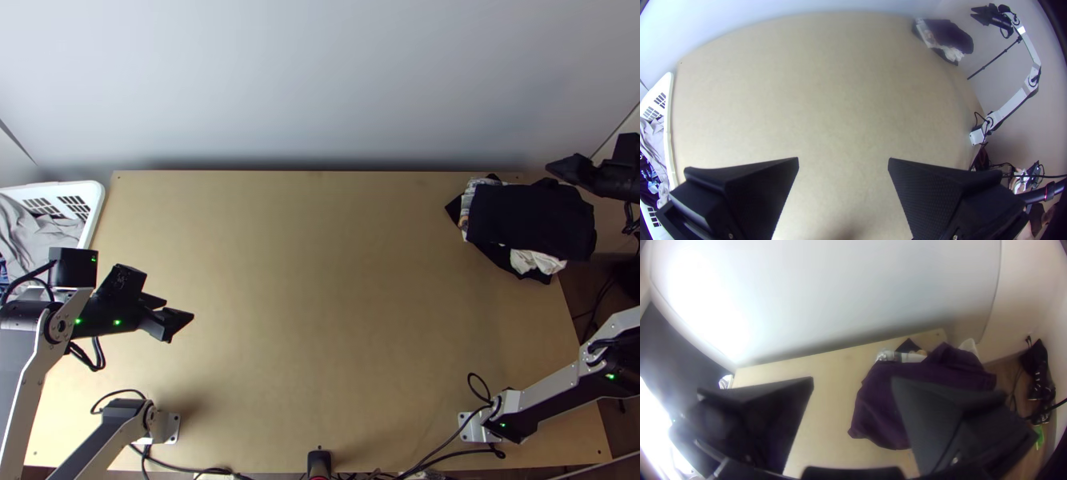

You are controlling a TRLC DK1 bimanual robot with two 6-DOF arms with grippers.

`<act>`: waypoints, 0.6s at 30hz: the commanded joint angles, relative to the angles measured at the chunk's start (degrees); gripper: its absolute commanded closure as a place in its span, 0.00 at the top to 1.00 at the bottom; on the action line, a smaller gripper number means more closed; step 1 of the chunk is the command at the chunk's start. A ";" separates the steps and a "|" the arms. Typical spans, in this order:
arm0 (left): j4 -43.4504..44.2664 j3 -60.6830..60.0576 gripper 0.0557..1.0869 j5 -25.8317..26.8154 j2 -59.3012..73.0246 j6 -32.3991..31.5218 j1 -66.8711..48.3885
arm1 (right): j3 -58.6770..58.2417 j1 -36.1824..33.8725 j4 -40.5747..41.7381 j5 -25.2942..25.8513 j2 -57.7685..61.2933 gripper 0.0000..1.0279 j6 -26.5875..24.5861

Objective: Fold the t-shirt

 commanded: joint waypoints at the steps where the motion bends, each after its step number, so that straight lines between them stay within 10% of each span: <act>1: 0.05 0.06 0.95 0.01 -0.02 0.14 -0.07 | -2.21 0.02 0.00 1.39 -2.06 0.97 -3.43; 18: 25.63 -10.32 0.95 -4.21 -10.48 -10.32 0.02 | -43.61 10.65 25.66 14.31 -37.83 0.97 -5.54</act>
